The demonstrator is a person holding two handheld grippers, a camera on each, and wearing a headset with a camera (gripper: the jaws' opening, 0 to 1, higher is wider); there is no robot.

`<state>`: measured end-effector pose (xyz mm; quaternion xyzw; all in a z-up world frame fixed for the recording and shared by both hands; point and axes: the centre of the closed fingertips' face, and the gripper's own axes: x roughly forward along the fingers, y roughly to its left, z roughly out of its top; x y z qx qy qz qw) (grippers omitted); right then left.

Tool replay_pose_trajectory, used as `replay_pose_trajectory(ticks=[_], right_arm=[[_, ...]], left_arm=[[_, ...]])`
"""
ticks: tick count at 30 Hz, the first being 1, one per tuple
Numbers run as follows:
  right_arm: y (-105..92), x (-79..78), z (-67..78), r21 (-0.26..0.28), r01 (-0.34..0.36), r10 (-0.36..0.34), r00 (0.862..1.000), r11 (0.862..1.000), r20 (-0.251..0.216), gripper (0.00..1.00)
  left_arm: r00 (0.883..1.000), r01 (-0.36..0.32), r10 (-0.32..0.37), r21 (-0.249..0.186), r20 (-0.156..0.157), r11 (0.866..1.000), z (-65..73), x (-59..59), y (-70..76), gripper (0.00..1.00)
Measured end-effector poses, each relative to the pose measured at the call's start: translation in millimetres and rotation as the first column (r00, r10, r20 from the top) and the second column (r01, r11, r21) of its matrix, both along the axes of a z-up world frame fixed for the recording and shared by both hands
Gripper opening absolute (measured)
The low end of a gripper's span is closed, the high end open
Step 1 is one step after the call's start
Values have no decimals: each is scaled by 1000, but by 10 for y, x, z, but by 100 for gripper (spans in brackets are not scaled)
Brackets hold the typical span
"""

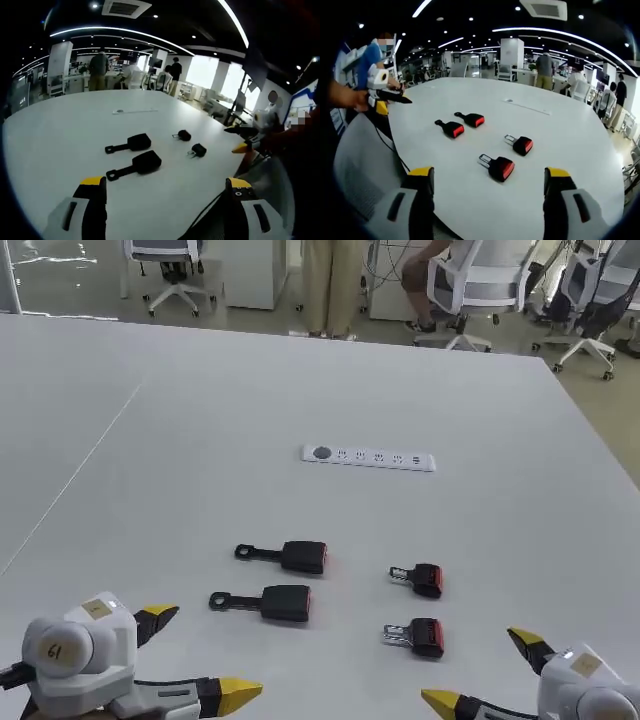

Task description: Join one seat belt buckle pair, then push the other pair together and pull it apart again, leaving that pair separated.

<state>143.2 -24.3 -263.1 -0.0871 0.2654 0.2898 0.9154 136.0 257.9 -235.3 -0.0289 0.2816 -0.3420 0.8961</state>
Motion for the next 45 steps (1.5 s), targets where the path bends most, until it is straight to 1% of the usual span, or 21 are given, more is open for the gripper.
replay_pose_trajectory(ticks=[4, 8, 16, 21, 26, 35, 37, 39, 41, 43, 45], right_arm=[[-2, 10, -23, -3, -6, 6, 1000, 1000, -9, 92], [1, 26, -31, -2, -13, 13, 1000, 1000, -12, 92], [13, 53, -32, -1, -11, 11, 1000, 1000, -11, 92], [22, 53, -52, -4, -21, 21, 1000, 1000, -16, 92], [14, 102, -63, -8, -30, 30, 999, 1000, -17, 92], [40, 241, -92, -18, -55, 55, 998, 998, -26, 92], [58, 266, -118, -20, -66, 65, 997, 998, -35, 91], [90, 279, -159, -14, -87, 86, 995, 996, -54, 91], [128, 280, -193, -22, -111, 109, 992, 994, -67, 91], [151, 293, -237, -34, -134, 131, 988, 990, -78, 90], [183, 312, -256, -27, -149, 146, 985, 988, -89, 90]], left_arm=[[1000, 13, -13, 8, -2, 1000, -18, 16, -28, 100], [1000, 21, -21, 7, 0, 1000, -12, 50, -46, 100], [1000, 15, -15, 5, 2, 1000, -3, 88, -51, 100], [1000, 17, -17, 11, -1, 1000, -18, 82, -56, 100], [1000, 23, -23, 14, -2, 1000, -23, 115, -73, 100], [998, 56, -57, 31, 4, 998, -63, 279, -140, 100], [998, 69, -69, 39, 4, 997, -79, 316, -163, 99], [997, 81, -81, 46, 1, 996, -119, 358, -172, 99], [996, 93, -93, 50, -2, 994, -143, 385, -184, 97], [994, 108, -109, 51, 4, 993, -162, 421, -205, 96], [993, 120, -121, 57, 1, 991, -183, 457, -221, 96]])
